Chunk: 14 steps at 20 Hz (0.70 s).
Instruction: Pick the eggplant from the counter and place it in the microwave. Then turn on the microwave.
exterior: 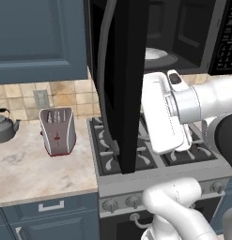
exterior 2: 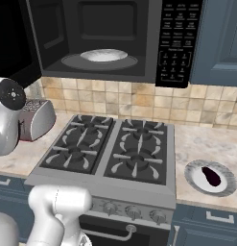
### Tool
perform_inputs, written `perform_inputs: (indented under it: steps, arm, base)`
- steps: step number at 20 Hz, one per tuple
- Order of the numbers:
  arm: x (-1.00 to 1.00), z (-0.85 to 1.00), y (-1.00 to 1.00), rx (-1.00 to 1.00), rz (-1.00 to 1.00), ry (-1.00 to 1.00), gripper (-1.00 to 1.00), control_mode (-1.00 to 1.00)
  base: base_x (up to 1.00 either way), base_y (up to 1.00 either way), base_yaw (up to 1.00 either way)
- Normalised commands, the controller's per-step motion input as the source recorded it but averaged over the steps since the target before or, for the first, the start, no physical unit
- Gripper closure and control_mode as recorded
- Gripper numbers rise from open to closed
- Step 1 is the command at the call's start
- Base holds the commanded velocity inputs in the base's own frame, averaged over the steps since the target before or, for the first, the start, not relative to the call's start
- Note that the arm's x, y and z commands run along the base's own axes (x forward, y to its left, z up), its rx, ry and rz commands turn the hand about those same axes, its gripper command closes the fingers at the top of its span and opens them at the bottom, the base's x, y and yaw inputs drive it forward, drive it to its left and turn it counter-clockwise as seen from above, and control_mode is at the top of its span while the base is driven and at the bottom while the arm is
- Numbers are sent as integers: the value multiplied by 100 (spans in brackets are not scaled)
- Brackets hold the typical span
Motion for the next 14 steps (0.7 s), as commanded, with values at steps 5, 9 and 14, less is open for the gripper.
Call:
perform_inputs:
  steps: [5,9,14]
  arm:
    - [7,0,-7,0,0,3,-100,-100]
    - [7,0,-21,0,0,6,-100,-100]
    - [2,0,-31,0,0,4,-100,-100]
  base:
    - [0,0,0]
    - [0,0,0]
    - [0,0,0]
